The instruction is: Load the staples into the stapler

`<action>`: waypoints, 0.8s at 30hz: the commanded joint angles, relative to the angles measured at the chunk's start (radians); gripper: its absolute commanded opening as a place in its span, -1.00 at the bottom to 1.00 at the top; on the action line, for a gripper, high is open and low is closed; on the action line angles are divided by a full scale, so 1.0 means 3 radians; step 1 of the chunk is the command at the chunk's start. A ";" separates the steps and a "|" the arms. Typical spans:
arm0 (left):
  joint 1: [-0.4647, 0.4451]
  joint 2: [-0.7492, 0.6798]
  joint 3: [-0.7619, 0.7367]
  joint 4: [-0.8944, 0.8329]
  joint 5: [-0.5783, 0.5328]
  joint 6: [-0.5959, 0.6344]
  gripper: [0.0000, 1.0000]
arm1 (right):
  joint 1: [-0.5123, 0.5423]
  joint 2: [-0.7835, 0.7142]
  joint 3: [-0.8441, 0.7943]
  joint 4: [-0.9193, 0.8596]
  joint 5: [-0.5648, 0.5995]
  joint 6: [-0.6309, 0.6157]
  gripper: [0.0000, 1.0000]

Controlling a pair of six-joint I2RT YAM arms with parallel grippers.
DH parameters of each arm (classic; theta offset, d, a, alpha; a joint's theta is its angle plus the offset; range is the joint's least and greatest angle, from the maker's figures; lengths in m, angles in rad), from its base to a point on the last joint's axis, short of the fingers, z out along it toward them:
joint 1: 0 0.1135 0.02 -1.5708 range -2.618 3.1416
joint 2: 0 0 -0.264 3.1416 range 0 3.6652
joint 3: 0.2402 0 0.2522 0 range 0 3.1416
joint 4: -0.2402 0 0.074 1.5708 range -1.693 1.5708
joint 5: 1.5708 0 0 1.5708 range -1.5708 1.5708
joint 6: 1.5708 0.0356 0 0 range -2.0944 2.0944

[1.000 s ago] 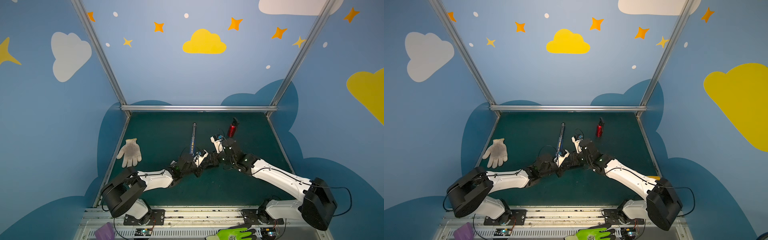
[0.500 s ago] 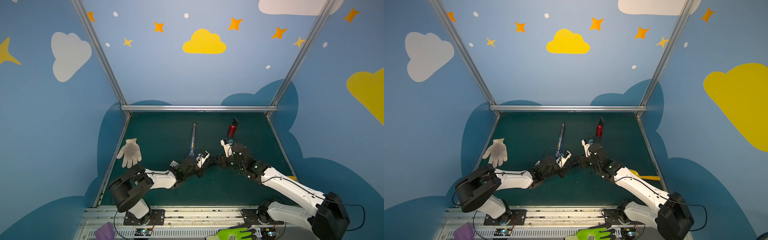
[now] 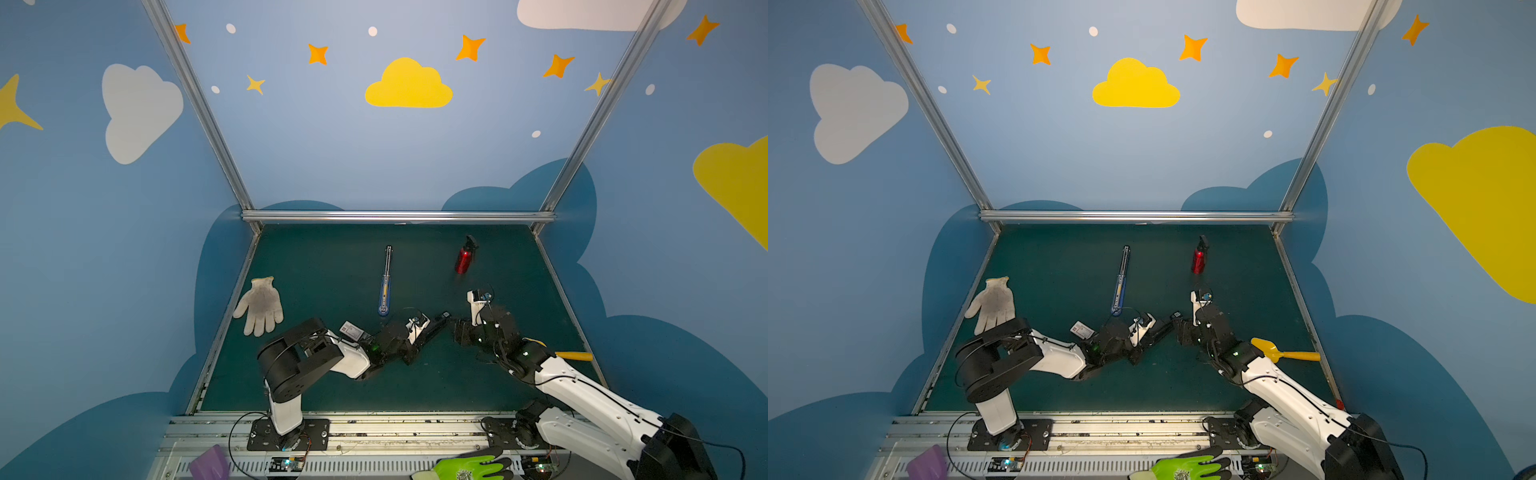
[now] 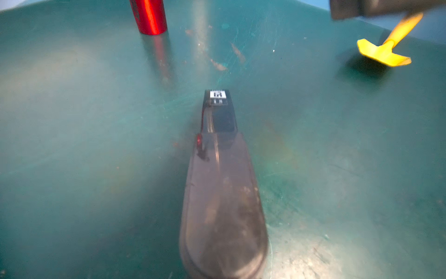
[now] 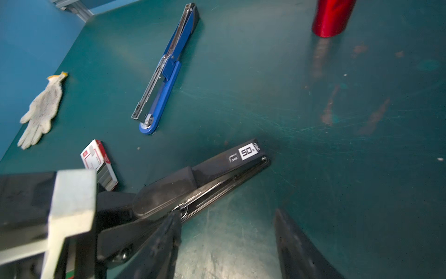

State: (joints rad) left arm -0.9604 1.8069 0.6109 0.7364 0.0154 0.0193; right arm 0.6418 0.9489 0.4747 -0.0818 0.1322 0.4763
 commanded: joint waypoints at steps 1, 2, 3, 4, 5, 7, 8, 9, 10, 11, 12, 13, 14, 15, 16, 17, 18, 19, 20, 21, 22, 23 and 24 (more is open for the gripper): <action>-0.0044 0.0003 -0.0009 0.0005 -0.0061 -0.0078 -0.37 | -0.0030 0.0010 0.0102 -0.0064 0.0210 0.0121 0.32; -0.0058 -0.0030 -0.0033 0.0000 -0.0067 -0.0084 -0.27 | -0.0032 0.0030 0.0139 -0.0104 0.0236 0.0151 0.35; -0.0068 -0.0061 -0.0058 -0.0005 -0.0077 -0.0087 -0.20 | -0.0042 0.0040 0.0172 -0.0149 0.0241 0.0185 0.40; -0.0086 -0.0104 -0.0088 -0.0014 -0.0090 -0.0090 -0.15 | -0.0049 0.0060 0.0215 -0.0203 0.0221 0.0223 0.46; -0.0096 -0.0150 -0.0119 -0.0030 -0.0095 -0.0090 -0.10 | -0.0067 0.0084 0.0274 -0.0276 0.0196 0.0270 0.55; -0.0122 -0.0274 -0.0195 -0.0077 -0.0116 -0.0094 -0.07 | -0.0078 0.0141 0.0389 -0.0451 0.0206 0.0358 0.67; -0.0141 -0.0364 -0.0239 -0.0125 -0.0121 -0.0099 -0.08 | -0.0079 0.0182 0.0444 -0.0503 0.0178 0.0315 0.67; -0.0156 -0.0457 -0.0280 -0.0172 -0.0133 -0.0113 -0.07 | -0.0079 0.0228 0.0518 -0.0605 0.0157 0.0329 0.66; -0.0174 -0.0575 -0.0335 -0.0231 -0.0156 -0.0136 -0.07 | -0.0084 0.0311 0.0637 -0.0827 0.0142 0.0417 0.65; -0.0196 -0.0705 -0.0398 -0.0284 -0.0177 -0.0170 -0.06 | -0.0089 0.0409 0.0800 -0.1019 0.0064 0.0466 0.63; -0.0216 -0.0813 -0.0465 -0.0330 -0.0203 -0.0207 -0.06 | -0.0093 0.0494 0.0904 -0.1193 -0.0004 0.0515 0.62; -0.0231 -0.0966 -0.0527 -0.0397 -0.0249 -0.0257 -0.06 | -0.0094 0.0596 0.1018 -0.1389 -0.0077 0.0629 0.62; -0.0243 -0.1089 -0.0580 -0.0464 -0.0305 -0.0315 -0.06 | -0.0094 0.0678 0.1107 -0.1545 -0.0139 0.0724 0.61; -0.0254 -0.1232 -0.0632 -0.0554 -0.0364 -0.0384 -0.04 | -0.0094 0.0772 0.1183 -0.1721 -0.0231 0.0809 0.61; -0.0259 -0.1378 -0.0664 -0.0682 -0.0430 -0.0465 -0.02 | -0.0094 0.0877 0.1290 -0.1867 -0.0329 0.0888 0.61; -0.0256 -0.1493 -0.0676 -0.0823 -0.0501 -0.0556 0.03 | -0.0094 0.0962 0.1395 -0.1997 -0.0402 0.0992 0.62; -0.0260 -0.1619 -0.0681 -0.0987 -0.0596 -0.0676 0.09 | -0.0094 0.1061 0.1515 -0.2111 -0.0500 0.1059 0.62; -0.0259 -0.1738 -0.0686 -0.1140 -0.0697 -0.0801 0.17 | -0.0094 0.1163 0.1626 -0.2216 -0.0579 0.1137 0.61; -0.0256 -0.1834 -0.0687 -0.1282 -0.0799 -0.0925 0.24 | -0.0098 0.1255 0.1725 -0.2307 -0.0626 0.1250 0.61; -0.0253 -0.1935 -0.0681 -0.1434 -0.0934 -0.1090 0.28 | -0.0104 0.1363 0.1847 -0.2391 -0.0755 0.1301 0.61; -0.0239 -0.2029 -0.0689 -0.1542 -0.1012 -0.1210 0.29 | -0.0097 0.1481 0.1971 -0.2477 -0.0857 0.1349 0.58; -0.0231 -0.2097 -0.0704 -0.1604 -0.1040 -0.1289 0.30 | -0.0086 0.1588 0.2088 -0.2552 -0.0937 0.1380 0.53; -0.0218 -0.2180 -0.0733 -0.1635 -0.1034 -0.1335 0.31 | -0.0065 0.1732 0.2219 -0.2596 -0.1036 0.1381 0.46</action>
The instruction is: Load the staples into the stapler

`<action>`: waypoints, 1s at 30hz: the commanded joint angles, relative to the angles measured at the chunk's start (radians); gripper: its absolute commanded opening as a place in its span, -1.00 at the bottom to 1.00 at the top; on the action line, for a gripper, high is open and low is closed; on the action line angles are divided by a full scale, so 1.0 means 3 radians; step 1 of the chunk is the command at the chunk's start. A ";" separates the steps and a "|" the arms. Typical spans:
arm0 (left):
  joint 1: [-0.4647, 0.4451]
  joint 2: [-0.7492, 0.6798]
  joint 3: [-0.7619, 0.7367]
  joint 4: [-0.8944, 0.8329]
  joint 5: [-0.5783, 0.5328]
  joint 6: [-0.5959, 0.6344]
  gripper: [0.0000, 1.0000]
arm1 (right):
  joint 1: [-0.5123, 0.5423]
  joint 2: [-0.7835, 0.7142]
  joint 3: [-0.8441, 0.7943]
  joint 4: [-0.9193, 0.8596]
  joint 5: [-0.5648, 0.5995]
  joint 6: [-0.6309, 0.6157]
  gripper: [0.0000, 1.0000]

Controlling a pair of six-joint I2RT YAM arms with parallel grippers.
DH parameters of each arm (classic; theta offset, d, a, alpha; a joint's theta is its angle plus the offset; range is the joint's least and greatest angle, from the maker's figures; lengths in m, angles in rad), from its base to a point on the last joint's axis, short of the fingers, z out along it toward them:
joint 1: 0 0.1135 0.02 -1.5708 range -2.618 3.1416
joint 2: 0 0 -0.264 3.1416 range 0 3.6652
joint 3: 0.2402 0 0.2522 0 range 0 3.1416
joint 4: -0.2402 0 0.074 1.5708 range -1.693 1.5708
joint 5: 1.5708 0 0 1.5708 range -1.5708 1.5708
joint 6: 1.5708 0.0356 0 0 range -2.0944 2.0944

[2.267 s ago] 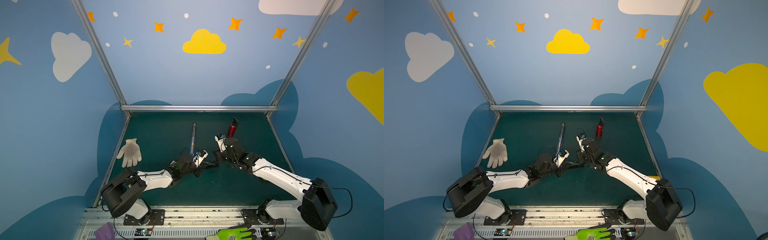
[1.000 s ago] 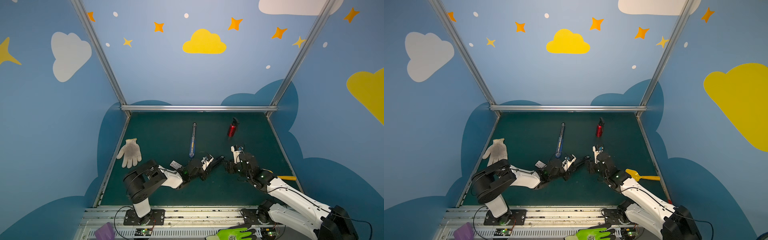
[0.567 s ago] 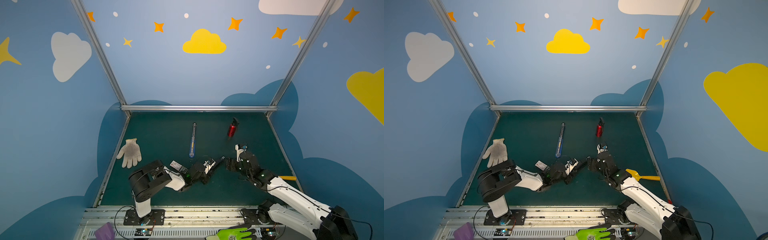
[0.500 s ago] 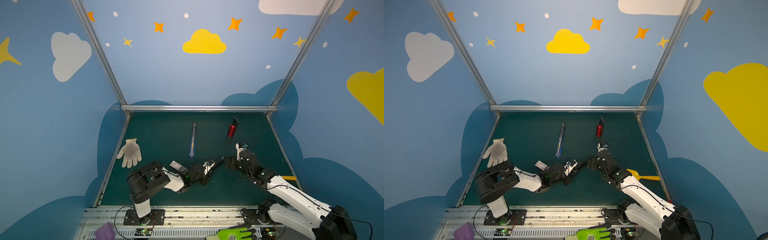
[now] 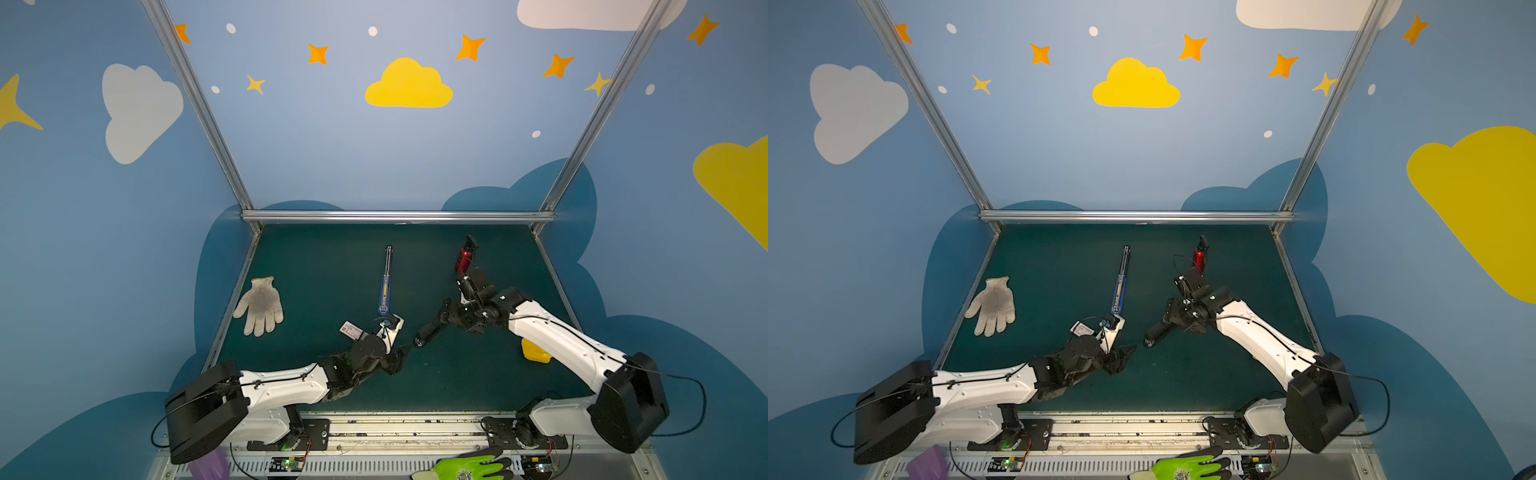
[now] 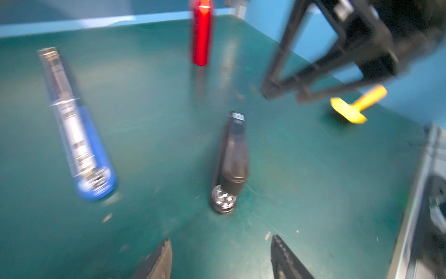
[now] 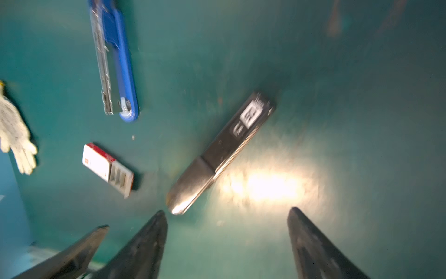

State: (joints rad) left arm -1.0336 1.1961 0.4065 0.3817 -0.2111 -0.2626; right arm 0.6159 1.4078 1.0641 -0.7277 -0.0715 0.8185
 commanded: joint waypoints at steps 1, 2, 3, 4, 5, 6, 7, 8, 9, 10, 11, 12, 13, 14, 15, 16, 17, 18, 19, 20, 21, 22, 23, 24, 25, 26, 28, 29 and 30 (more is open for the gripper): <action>0.0038 -0.0214 -0.0087 -0.0454 -0.0273 -0.0420 0.31 | 0.0042 0.0318 0.0346 -0.0471 -0.0434 0.0251 0.42; 0.0042 -0.0264 -0.0122 -0.0452 -0.0274 -0.0437 0.31 | 0.0060 0.0405 0.0403 -0.0465 -0.0488 0.0270 0.40; 0.0045 -0.0319 -0.0156 -0.0454 -0.0290 -0.0451 0.31 | 0.0089 0.0495 0.0456 -0.0449 -0.0539 0.0287 0.39; 0.0050 -0.0362 -0.0175 -0.0484 -0.0317 -0.0475 0.31 | 0.0125 0.0583 0.0513 -0.0468 -0.0539 0.0311 0.38; 0.0052 -0.0394 -0.0190 -0.0506 -0.0335 -0.0485 0.31 | 0.0152 0.0660 0.0562 -0.0491 -0.0538 0.0319 0.39; 0.0055 -0.0442 -0.0211 -0.0532 -0.0346 -0.0496 0.31 | 0.0183 0.0737 0.0607 -0.0503 -0.0544 0.0321 0.41; 0.0056 -0.0484 -0.0222 -0.0559 -0.0368 -0.0512 0.30 | 0.0201 0.0804 0.0637 -0.0509 -0.0539 0.0333 0.42; 0.0060 -0.0515 -0.0251 -0.0571 -0.0383 -0.0527 0.30 | 0.0208 0.0849 0.0641 -0.0484 -0.0550 0.0340 0.43; 0.0060 -0.0555 -0.0281 -0.0577 -0.0395 -0.0543 0.30 | 0.0217 0.0900 0.0631 -0.0433 -0.0590 0.0353 0.43; 0.0065 -0.0589 -0.0303 -0.0577 -0.0409 -0.0556 0.30 | 0.0221 0.0936 0.0625 -0.0397 -0.0617 0.0372 0.42; 0.0065 -0.0626 -0.0333 -0.0577 -0.0425 -0.0573 0.30 | 0.0231 0.0982 0.0625 -0.0370 -0.0621 0.0390 0.41; 0.0071 -0.0661 -0.0364 -0.0577 -0.0447 -0.0592 0.30 | 0.0237 0.1032 0.0642 -0.0369 -0.0624 0.0405 0.40; 0.0073 -0.0694 -0.0390 -0.0577 -0.0472 -0.0620 0.30 | 0.0243 0.1072 0.0654 -0.0357 -0.0643 0.0406 0.38; 0.0075 -0.0730 -0.0416 -0.0582 -0.0492 -0.0649 0.29 | 0.0255 0.1113 0.0666 -0.0345 -0.0656 0.0403 0.35; 0.0081 -0.0766 -0.0447 -0.0587 -0.0502 -0.0673 0.29 | 0.0262 0.1150 0.0681 -0.0335 -0.0654 0.0407 0.33; 0.0086 -0.0794 -0.0470 -0.0587 -0.0515 -0.0694 0.29 | 0.0268 0.1191 0.0691 -0.0324 -0.0668 0.0407 0.31; 0.0088 -0.0826 -0.0497 -0.0583 -0.0526 -0.0715 0.29 | 0.0271 0.1242 0.0712 -0.0327 -0.0684 0.0395 0.27; 0.0096 -0.0857 -0.0526 -0.0578 -0.0541 -0.0740 0.29 | 0.0271 0.1299 0.0745 -0.0357 -0.0692 0.0380 0.21; 0.0106 -0.0889 -0.0548 -0.0582 -0.0550 -0.0754 0.28 | 0.0274 0.1340 0.0774 -0.0379 -0.0697 0.0361 0.18; 0.0109 -0.0926 -0.0570 -0.0582 -0.0559 -0.0774 0.28 | 0.0271 0.1382 0.0800 -0.0408 -0.0707 0.0343 0.13; 0.0111 -0.0962 -0.0591 -0.0587 -0.0569 -0.0790 0.28 | 0.0275 0.1408 0.0813 -0.0426 -0.0708 0.0318 0.08; 0.0121 -0.0991 -0.0607 -0.0596 -0.0584 -0.0807 0.28 | 0.0270 0.1427 0.0820 -0.0448 -0.0708 0.0293 0.02; 0.0128 -0.1026 -0.0626 -0.0597 -0.0594 -0.0823 0.28 | 0.0270 0.1448 0.0829 -0.0484 -0.0695 0.0261 -0.07; 0.0133 -0.1062 -0.0647 -0.0597 -0.0600 -0.0840 0.28 | 0.0273 0.1473 0.0849 -0.0537 -0.0666 0.0209 -0.11; 0.0138 -0.1088 -0.0666 -0.0597 -0.0599 -0.0847 0.27 | 0.0271 0.1487 0.0851 -0.0580 -0.0641 0.0164 -0.17; 0.0152 -0.1119 -0.0677 -0.0600 -0.0596 -0.0848 0.27 | 0.0270 0.1510 0.0860 -0.0631 -0.0619 0.0107 -0.21; 0.0170 -0.1171 -0.0695 -0.0607 -0.0591 -0.0850 0.27 | 0.0261 0.1547 0.0879 -0.0754 -0.0535 -0.0018 -0.32; 0.0180 -0.1191 -0.0703 -0.0607 -0.0593 -0.0851 0.27 | 0.0266 0.1566 0.0906 -0.0836 -0.0454 -0.0095 -0.34; 0.0191 -0.1211 -0.0705 -0.0613 -0.0589 -0.0849 0.27 | 0.0263 0.1588 0.0933 -0.0925 -0.0382 -0.0172 -0.34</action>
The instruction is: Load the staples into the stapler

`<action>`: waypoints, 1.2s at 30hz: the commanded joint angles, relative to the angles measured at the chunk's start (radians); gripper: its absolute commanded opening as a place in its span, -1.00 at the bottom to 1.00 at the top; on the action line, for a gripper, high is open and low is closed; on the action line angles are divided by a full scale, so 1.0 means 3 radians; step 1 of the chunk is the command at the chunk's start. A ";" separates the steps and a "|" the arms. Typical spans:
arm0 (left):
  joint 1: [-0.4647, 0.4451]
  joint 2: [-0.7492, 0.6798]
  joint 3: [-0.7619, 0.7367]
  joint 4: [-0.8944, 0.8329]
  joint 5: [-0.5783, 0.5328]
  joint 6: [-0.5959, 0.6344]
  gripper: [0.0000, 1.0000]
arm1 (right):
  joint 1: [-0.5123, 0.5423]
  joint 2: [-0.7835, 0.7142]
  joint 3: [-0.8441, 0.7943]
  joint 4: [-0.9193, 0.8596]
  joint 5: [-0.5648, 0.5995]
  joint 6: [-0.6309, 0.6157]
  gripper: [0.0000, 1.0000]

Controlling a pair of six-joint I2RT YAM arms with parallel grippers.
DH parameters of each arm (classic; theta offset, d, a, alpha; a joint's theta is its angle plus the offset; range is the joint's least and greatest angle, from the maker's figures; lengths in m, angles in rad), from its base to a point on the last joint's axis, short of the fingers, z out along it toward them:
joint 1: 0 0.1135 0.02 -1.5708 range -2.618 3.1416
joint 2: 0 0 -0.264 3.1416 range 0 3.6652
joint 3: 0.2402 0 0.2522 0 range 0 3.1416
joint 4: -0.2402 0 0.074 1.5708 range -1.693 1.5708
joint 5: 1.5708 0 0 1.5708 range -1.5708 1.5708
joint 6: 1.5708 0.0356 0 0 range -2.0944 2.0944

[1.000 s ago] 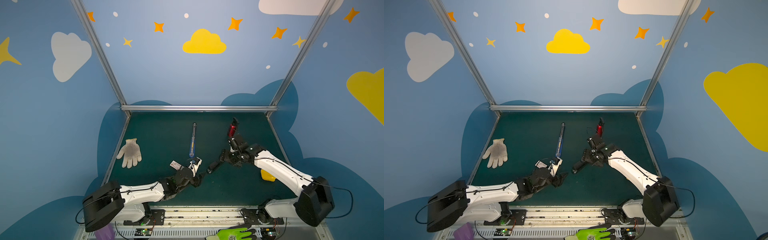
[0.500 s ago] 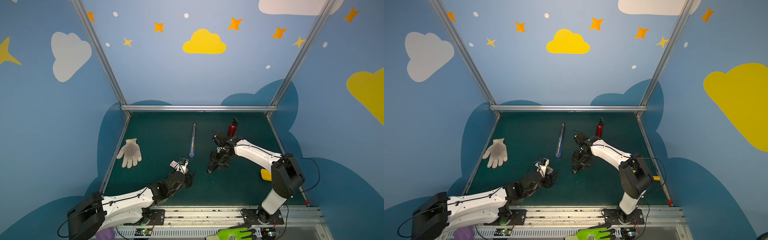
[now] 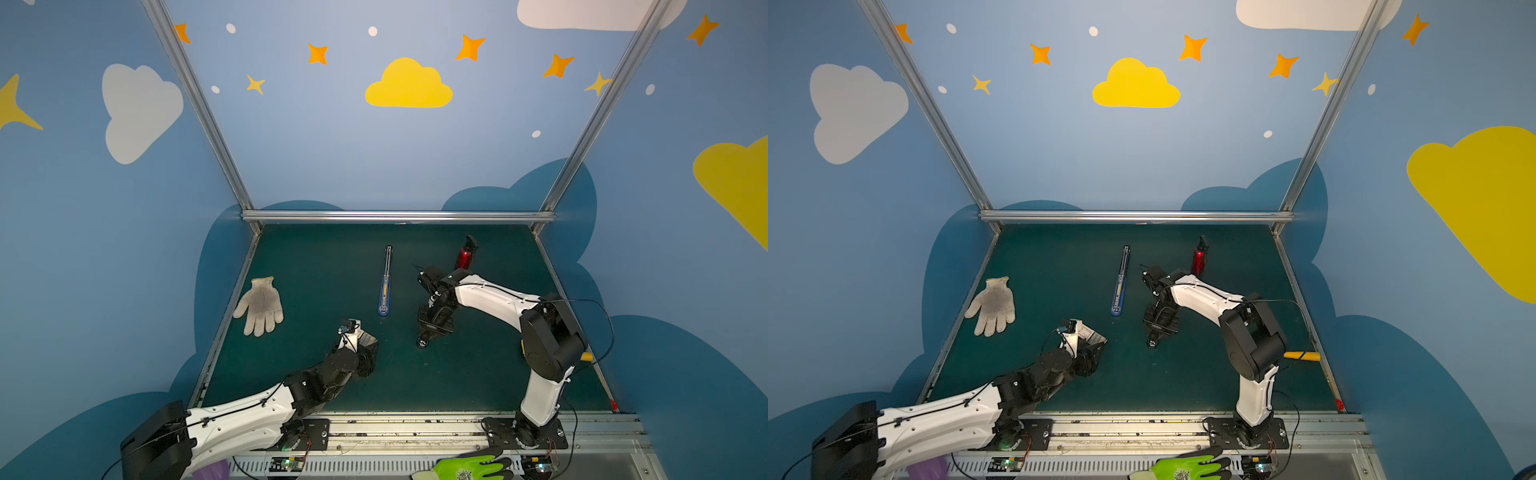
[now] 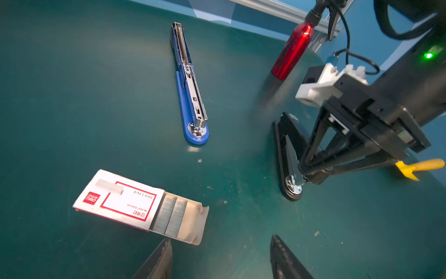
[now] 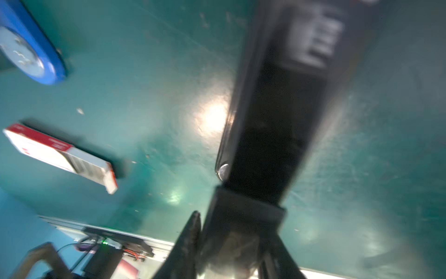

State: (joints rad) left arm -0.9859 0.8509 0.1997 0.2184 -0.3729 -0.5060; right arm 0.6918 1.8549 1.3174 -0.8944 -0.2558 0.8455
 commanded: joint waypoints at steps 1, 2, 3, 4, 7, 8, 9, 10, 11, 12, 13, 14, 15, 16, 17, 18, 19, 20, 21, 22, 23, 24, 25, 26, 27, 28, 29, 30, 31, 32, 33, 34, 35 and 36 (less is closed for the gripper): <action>0.0040 -0.0065 -0.0021 -0.0071 -0.0043 -0.0041 0.27 | 0.0015 0.0109 0.0107 -0.0428 0.0289 -0.0331 -0.37; 0.0049 -0.0074 -0.0020 -0.0073 -0.0027 -0.0039 0.27 | 0.0013 0.0127 0.0133 -0.0492 0.0350 -0.0409 -0.40; 0.0060 -0.0074 -0.0016 -0.0069 -0.0015 -0.0047 0.27 | 0.0014 0.0155 0.0171 -0.0563 0.0406 -0.0493 -0.44; 0.0067 -0.0066 -0.0013 -0.0063 0.0006 -0.0049 0.27 | 0.0006 0.0218 0.0245 -0.0700 0.0446 -0.0562 -0.46; 0.0088 -0.0019 0.0019 -0.0059 0.0051 -0.0064 0.27 | 0.0030 0.0356 0.0384 -0.0851 0.0580 -0.0697 -0.58; 0.0093 0.0002 0.0031 -0.0053 0.0069 -0.0064 0.27 | 0.0036 0.0376 0.0374 -0.0823 0.0582 -0.0720 -0.59; 0.0100 0.0029 0.0047 -0.0053 0.0080 -0.0063 0.27 | 0.0045 0.0396 0.0365 -0.0803 0.0589 -0.0728 -0.60; 0.0100 0.0062 0.0067 -0.0058 0.0090 -0.0065 0.27 | 0.0043 0.0427 0.0368 -0.0792 0.0597 -0.0727 -0.62; 0.0104 0.0089 0.0092 -0.0063 0.0102 -0.0064 0.27 | 0.0051 0.0454 0.0366 -0.0779 0.0592 -0.0737 -0.63; 0.0111 0.0119 0.0111 -0.0073 0.0117 -0.0062 0.27 | 0.0051 0.0476 0.0361 -0.0764 0.0589 -0.0740 -0.64; 0.0111 0.0144 0.0132 -0.0079 0.0138 -0.0063 0.27 | 0.0054 0.0489 0.0358 -0.0753 0.0583 -0.0738 -0.65; 0.0113 0.0163 0.0150 -0.0082 0.0154 -0.0067 0.27 | 0.0056 0.0486 0.0349 -0.0731 0.0573 -0.0737 -0.66; 0.0116 0.0184 0.0165 -0.0084 0.0170 -0.0057 0.27 | 0.0055 0.0480 0.0335 -0.0703 0.0561 -0.0739 -0.66; 0.0117 0.0203 0.0177 -0.0089 0.0183 -0.0058 0.27 | 0.0054 0.0470 0.0337 -0.0693 0.0561 -0.0741 -0.65; 0.0113 0.0218 0.0184 -0.0094 0.0185 -0.0062 0.27 | 0.0051 0.0477 0.0346 -0.0683 0.0554 -0.0752 -0.65; 0.0121 0.0231 0.0192 -0.0094 0.0187 -0.0060 0.26 | 0.0050 0.0487 0.0355 -0.0668 0.0535 -0.0775 -0.65; 0.0121 0.0240 0.0201 -0.0094 0.0190 -0.0061 0.26 | 0.0048 0.0511 0.0364 -0.0664 0.0517 -0.0783 -0.66; 0.0123 0.0249 0.0206 -0.0092 0.0192 -0.0059 0.26 | 0.0047 0.0541 0.0382 -0.0668 0.0503 -0.0793 -0.66; 0.0127 0.0252 0.0216 -0.0094 0.0195 -0.0054 0.26 | 0.0051 0.0563 0.0401 -0.0683 0.0496 -0.0794 -0.66; 0.0126 0.0255 0.0231 -0.0106 0.0204 -0.0052 0.26 | 0.0051 0.0563 0.0422 -0.0697 0.0495 -0.0794 -0.66; 0.0126 0.0251 0.0240 -0.0124 0.0203 -0.0047 0.26 | 0.0047 0.0536 0.0444 -0.0700 0.0503 -0.0803 -0.66; 0.0132 0.0240 0.0249 -0.0144 0.0208 -0.0044 0.26 | 0.0047 0.0505 0.0483 -0.0717 0.0531 -0.0818 -0.66; 0.0128 0.0227 0.0254 -0.0150 0.0210 -0.0047 0.26 | 0.0038 0.0474 0.0533 -0.0746 0.0561 -0.0832 -0.66; 0.0131 0.0217 0.0254 -0.0155 0.0211 -0.0046 0.26 | 0.0032 0.0457 0.0603 -0.0789 0.0597 -0.0861 -0.66; 0.0132 0.0204 0.0249 -0.0158 0.0212 -0.0045 0.26 | 0.0007 0.0457 0.0697 -0.0840 0.0628 -0.0896 -0.66; 0.0139 0.0193 0.0251 -0.0164 0.0206 -0.0045 0.26 | -0.0012 0.0468 0.0779 -0.0880 0.0656 -0.0920 -0.66; 0.0137 0.0182 0.0250 -0.0170 0.0203 -0.0038 0.26 | -0.0037 0.0479 0.0871 -0.0911 0.0693 -0.0945 -0.66; 0.0141 0.0169 0.0255 -0.0180 0.0204 -0.0035 0.26 | -0.0063 0.0493 0.0955 -0.0937 0.0724 -0.0964 -0.66; 0.0145 0.0156 0.0268 -0.0200 0.0200 -0.0032 0.27 | -0.0087 0.0521 0.1059 -0.0968 0.0756 -0.0989 -0.66; 0.0147 0.0142 0.0275 -0.0232 0.0201 -0.0031 0.27 | -0.0109 0.0554 0.1179 -0.0992 0.0782 -0.1016 -0.66; 0.0144 0.0125 0.0292 -0.0267 0.0195 -0.0031 0.27 | -0.0129 0.0595 0.1281 -0.1014 0.0798 -0.1037 -0.67; 0.0152 0.0110 0.0304 -0.0304 0.0195 -0.0035 0.27 | -0.0147 0.0654 0.1409 -0.1029 0.0823 -0.1060 -0.67; 0.0153 0.0090 0.0313 -0.0330 0.0191 -0.0037 0.27 | -0.0165 0.0715 0.1525 -0.1037 0.0874 -0.1077 -0.67; 0.0152 0.0075 0.0315 -0.0348 0.0185 -0.0044 0.27 | -0.0183 0.0784 0.1634 -0.1044 0.0926 -0.1085 -0.67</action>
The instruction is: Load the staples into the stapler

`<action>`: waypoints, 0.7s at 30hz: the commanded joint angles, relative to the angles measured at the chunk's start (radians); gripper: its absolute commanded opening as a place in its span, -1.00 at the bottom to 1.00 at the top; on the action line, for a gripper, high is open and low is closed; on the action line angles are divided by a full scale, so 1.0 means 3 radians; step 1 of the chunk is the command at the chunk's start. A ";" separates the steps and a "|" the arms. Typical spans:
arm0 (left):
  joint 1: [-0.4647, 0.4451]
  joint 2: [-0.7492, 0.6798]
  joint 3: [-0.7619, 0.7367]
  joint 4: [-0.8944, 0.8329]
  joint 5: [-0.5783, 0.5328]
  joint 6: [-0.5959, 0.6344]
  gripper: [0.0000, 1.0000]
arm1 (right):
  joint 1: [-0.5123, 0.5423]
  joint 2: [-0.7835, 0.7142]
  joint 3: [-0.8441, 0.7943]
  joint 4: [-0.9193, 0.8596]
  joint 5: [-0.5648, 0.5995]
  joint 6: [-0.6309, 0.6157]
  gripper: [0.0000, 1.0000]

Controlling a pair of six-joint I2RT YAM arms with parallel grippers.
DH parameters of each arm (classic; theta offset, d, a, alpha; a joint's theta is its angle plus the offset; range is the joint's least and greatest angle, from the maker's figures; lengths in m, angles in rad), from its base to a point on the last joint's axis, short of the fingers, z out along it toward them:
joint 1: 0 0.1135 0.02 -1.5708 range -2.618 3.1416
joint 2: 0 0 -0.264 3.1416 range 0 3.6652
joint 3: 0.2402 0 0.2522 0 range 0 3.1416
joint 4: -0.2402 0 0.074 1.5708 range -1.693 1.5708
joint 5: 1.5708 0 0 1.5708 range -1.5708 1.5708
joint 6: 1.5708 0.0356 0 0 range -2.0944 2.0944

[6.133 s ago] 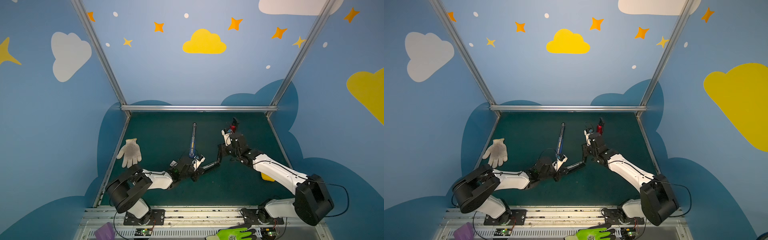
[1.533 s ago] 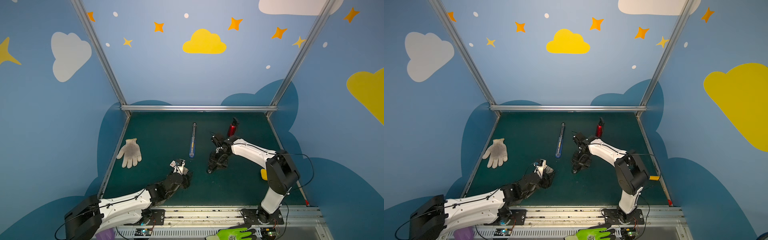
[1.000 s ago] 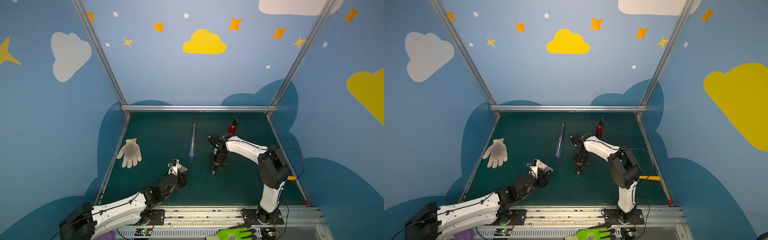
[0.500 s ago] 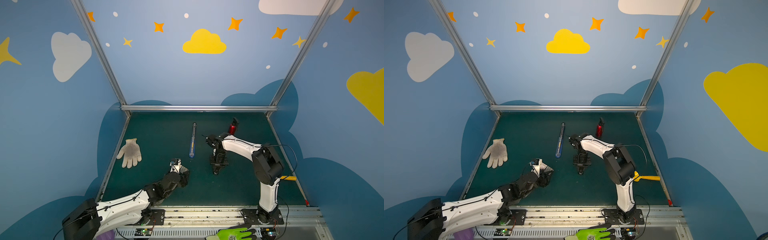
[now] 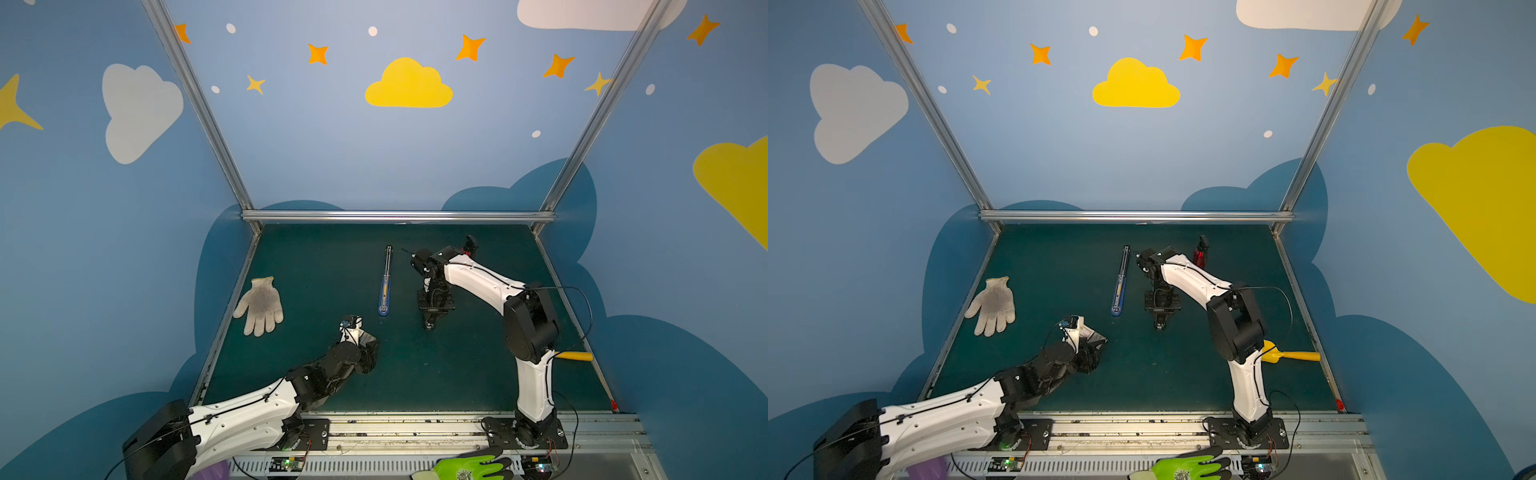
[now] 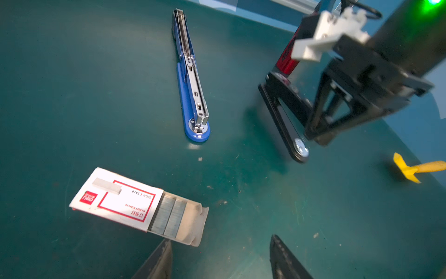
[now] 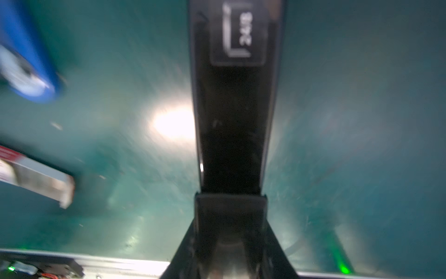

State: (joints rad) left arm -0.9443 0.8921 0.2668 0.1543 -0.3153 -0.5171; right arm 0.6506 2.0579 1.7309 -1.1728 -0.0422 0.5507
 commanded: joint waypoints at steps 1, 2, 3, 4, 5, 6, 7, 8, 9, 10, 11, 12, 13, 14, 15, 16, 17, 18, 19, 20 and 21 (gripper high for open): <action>0.0018 -0.0083 0.0094 -0.0157 -0.0007 -0.0012 0.27 | -0.0077 0.0195 0.0397 -0.0141 0.0237 -0.0112 -0.67; 0.0018 -0.0107 0.0106 -0.0187 -0.0011 -0.0015 0.27 | -0.0108 0.0283 0.0524 -0.0155 0.0250 -0.0131 -0.68; 0.0021 -0.0122 0.0108 -0.0208 -0.0017 -0.0024 0.27 | -0.0134 0.0358 0.0630 -0.0157 0.0279 -0.0145 -0.68; 0.0015 -0.0141 0.0120 -0.0243 -0.0027 -0.0032 0.27 | -0.0160 0.0444 0.0747 -0.0157 0.0345 -0.0169 -0.68; 0.0022 -0.0162 0.0123 -0.0279 -0.0044 -0.0053 0.27 | -0.0183 0.0537 0.0866 -0.0169 0.0400 -0.0194 -0.68; 0.0021 -0.0182 0.0123 -0.0309 -0.0060 -0.0073 0.27 | -0.0202 0.0613 0.0968 -0.0171 0.0448 -0.0224 -0.68; 0.0024 -0.0200 0.0130 -0.0349 -0.0068 -0.0085 0.27 | -0.0219 0.0701 0.1077 -0.0177 0.0477 -0.0266 -0.68; 0.0027 -0.0223 0.0139 -0.0384 -0.0077 -0.0111 0.27 | -0.0242 0.0784 0.1198 -0.0198 0.0483 -0.0297 -0.68; 0.0024 -0.0246 0.0143 -0.0422 -0.0092 -0.0128 0.27 | -0.0259 0.0840 0.1282 -0.0201 0.0492 -0.0326 -0.68; 0.0024 -0.0274 0.0150 -0.0460 -0.0099 -0.0146 0.27 | -0.0287 0.0908 0.1367 -0.0201 0.0512 -0.0349 -0.67; 0.0023 -0.0297 0.0149 -0.0495 -0.0118 -0.0167 0.28 | -0.0314 0.0969 0.1467 -0.0224 0.0495 -0.0372 -0.66; 0.0023 -0.0321 0.0146 -0.0516 -0.0136 -0.0185 0.28 | -0.0335 0.1023 0.1545 -0.0255 0.0485 -0.0377 -0.64; 0.0024 -0.0345 0.0144 -0.0536 -0.0150 -0.0206 0.28 | -0.0352 0.1068 0.1616 -0.0265 0.0488 -0.0396 -0.61; 0.0028 -0.0364 0.0130 -0.0542 -0.0160 -0.0222 0.28 | -0.0363 0.1101 0.1668 -0.0268 0.0493 -0.0422 -0.56; 0.0029 -0.0379 0.0123 -0.0538 -0.0164 -0.0238 0.28 | -0.0373 0.1123 0.1701 -0.0273 0.0490 -0.0429 -0.52; 0.0030 -0.0391 0.0114 -0.0535 -0.0171 -0.0245 0.28 | -0.0383 0.1137 0.1729 -0.0288 0.0492 -0.0435 -0.47; 0.0024 -0.0402 0.0110 -0.0537 -0.0174 -0.0249 0.28 | -0.0389 0.1138 0.1750 -0.0311 0.0484 -0.0436 -0.36; 0.0023 -0.0404 0.0116 -0.0542 -0.0179 -0.0253 0.28 | -0.0394 0.1117 0.1752 -0.0325 0.0488 -0.0430 -0.25; 0.0028 -0.0407 0.0121 -0.0550 -0.0189 -0.0259 0.28 | -0.0390 0.1078 0.1734 -0.0332 0.0491 -0.0434 -0.10; 0.0026 -0.0402 0.0128 -0.0555 -0.0194 -0.0262 0.29 | -0.0385 0.1015 0.1689 -0.0332 0.0501 -0.0440 0.02; 0.0031 -0.0393 0.0140 -0.0565 -0.0200 -0.0270 0.29 | -0.0380 0.0940 0.1635 -0.0301 0.0515 -0.0450 0.07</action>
State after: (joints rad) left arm -0.9398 0.7788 0.2840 0.0135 -0.3511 -0.5831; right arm 0.5304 2.4023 2.2234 -1.2358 0.0895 0.4274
